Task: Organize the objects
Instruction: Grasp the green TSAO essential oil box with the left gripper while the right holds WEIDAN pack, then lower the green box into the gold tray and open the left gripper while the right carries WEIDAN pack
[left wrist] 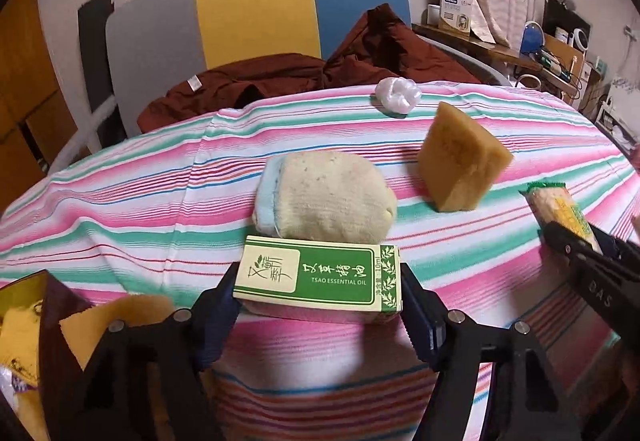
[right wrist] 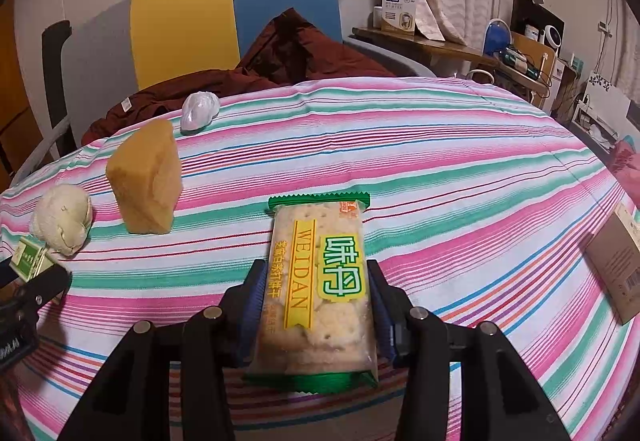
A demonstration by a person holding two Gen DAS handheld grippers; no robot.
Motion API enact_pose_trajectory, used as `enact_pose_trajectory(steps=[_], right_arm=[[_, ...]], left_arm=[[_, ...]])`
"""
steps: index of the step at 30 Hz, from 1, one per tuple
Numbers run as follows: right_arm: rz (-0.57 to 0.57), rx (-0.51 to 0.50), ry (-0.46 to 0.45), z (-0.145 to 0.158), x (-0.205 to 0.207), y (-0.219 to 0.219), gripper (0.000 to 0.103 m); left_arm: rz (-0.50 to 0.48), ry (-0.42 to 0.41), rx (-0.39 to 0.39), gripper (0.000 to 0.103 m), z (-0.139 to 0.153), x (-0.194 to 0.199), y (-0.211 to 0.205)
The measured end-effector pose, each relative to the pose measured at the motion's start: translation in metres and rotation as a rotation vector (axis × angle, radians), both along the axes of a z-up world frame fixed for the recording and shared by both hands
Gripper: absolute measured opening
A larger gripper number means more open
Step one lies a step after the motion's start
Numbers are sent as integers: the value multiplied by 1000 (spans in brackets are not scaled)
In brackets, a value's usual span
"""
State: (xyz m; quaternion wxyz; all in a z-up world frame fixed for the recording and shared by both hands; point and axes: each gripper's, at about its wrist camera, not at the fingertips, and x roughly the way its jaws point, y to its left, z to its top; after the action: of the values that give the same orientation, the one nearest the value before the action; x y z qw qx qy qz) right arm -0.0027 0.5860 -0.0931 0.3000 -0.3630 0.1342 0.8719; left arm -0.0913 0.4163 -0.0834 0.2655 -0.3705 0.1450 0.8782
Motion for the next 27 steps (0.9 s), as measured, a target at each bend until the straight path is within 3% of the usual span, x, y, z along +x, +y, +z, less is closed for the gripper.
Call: enact_pose_trajectory(steps=[11,20,27], right_arm=[[-29,37,-10,1,1,-2,48],[-22,149,-31,8,-3,-18,48],[50,217,72,23,7,-35,48]], left_arm=[[-50,9,42,73,28,40,1],[-59,55,70,73,63,72,-31],[-19,73,70,73,74,82,-71]])
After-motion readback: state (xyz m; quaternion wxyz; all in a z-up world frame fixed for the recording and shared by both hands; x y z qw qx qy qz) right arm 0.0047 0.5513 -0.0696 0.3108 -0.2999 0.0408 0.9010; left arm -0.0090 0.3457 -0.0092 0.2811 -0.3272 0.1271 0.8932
